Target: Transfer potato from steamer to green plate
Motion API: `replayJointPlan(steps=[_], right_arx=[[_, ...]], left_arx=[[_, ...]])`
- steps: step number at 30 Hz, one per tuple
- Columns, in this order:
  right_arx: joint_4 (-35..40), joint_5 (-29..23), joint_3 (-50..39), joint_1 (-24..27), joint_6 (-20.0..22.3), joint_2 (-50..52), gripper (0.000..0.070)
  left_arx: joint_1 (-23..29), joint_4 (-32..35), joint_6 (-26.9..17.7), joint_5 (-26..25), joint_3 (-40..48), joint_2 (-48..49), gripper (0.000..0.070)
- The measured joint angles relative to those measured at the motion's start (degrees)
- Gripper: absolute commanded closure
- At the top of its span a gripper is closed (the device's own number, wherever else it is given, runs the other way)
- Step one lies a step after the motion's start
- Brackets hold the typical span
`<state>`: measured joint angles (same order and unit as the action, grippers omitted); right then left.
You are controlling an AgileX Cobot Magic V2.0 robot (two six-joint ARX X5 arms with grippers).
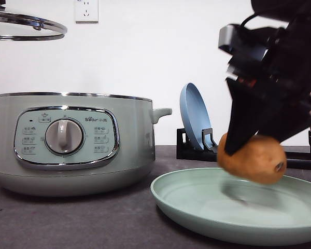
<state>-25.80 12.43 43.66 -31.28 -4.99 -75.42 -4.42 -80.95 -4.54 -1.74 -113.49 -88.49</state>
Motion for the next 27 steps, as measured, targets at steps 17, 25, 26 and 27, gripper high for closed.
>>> replayJointPlan(steps=[17,25,26,27], right_arx=[[0.3,0.0,-0.7,-1.2,-0.4,-3.9,0.0112],[-0.8,-0.7,0.7,-1.2,-1.1,-2.5,0.0016],[-1.1,-0.7,1.6,-1.2,-1.2,-1.8,0.0016],[-1.4,-1.1,2.7,-1.2,-1.2,-1.2,0.0016]], left_arx=[[-4.8,0.0,0.0,0.0,0.0,0.0,0.0700],[-7.1,0.0,0.1,0.0,0.0,0.0,0.0699],[-7.6,0.0,0.2,0.0,0.0,0.0,0.0700],[-8.0,0.0,0.2,-0.1,0.0,0.0,0.0700]])
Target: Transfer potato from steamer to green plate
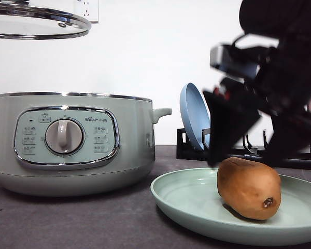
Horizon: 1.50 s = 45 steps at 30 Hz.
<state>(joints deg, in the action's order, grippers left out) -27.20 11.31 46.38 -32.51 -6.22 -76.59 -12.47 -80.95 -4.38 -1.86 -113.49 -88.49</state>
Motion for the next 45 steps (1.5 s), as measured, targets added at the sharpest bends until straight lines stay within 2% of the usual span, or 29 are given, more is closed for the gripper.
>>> replayJointPlan(steps=[5,12,22,30,45], right_arx=[[-3.5,-3.2,7.3,0.1,0.1,4.6,0.0017],[-7.9,-7.5,17.3,0.9,1.7,11.3,0.0017],[-11.9,-10.6,29.2,4.0,4.5,19.8,0.0017],[-14.5,-11.4,31.2,5.2,6.2,22.8,0.0017],[-16.0,-11.3,31.2,5.2,6.4,23.2,0.0017]], left_arx=[[-2.4,0.1,0.3,-2.2,0.0,0.0,0.0700],[-6.7,0.6,0.7,-2.5,0.0,-0.5,0.0699],[-11.0,1.1,0.7,-2.5,0.0,-8.0,0.0699],[-11.6,1.4,0.7,-1.4,0.0,-13.1,0.0699],[-11.5,1.8,0.7,-0.4,0.0,-17.8,0.0699]])
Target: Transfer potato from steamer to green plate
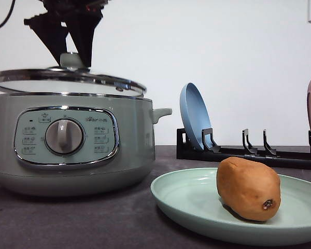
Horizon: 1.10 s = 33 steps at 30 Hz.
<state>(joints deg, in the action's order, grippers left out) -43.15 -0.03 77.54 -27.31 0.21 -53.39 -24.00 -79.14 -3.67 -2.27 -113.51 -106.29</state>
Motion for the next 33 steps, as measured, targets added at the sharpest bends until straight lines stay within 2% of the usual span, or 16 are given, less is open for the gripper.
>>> replayJointPlan(steps=[33], right_arx=[[-1.4,0.0,0.0,0.0,0.0,0.0,0.0017]], left_arx=[[-2.0,1.4,0.0,1.0,0.0,-0.7,0.0699]])
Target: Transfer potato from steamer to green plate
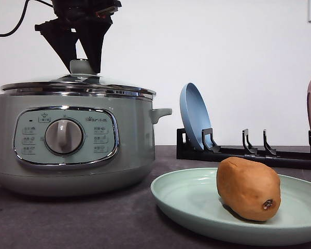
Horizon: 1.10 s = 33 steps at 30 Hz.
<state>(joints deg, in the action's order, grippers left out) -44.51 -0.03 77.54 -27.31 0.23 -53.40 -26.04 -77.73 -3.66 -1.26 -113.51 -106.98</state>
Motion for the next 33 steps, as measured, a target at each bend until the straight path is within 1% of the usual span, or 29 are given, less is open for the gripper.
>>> replayJointPlan(steps=[11,18,20,25,30,33], right_arx=[[0.0,0.0,0.0,0.0,0.0,0.0,0.0017],[0.0,0.0,0.0,0.0,0.0,0.0,0.0017],[0.0,0.0,0.0,0.0,0.0,0.0,0.0017],[0.1,0.0,0.0,0.0,0.0,0.0,0.0017],[0.5,0.0,0.0,0.0,0.0,0.0,0.0017],[0.5,0.0,0.0,0.0,0.0,0.0,0.0017]], left_arx=[[0.6,0.0,0.0,0.1,0.0,0.0,0.0699],[1.1,-0.5,-0.1,1.3,0.0,0.0,0.0699],[1.0,-0.5,-0.1,1.0,0.0,0.0,0.0699],[0.2,-1.0,0.0,-1.8,0.0,0.0,0.0699],[-1.0,-0.8,-0.1,-1.8,0.0,0.0,0.0699],[-1.1,-0.8,-0.1,-0.8,0.0,0.0,0.0699]])
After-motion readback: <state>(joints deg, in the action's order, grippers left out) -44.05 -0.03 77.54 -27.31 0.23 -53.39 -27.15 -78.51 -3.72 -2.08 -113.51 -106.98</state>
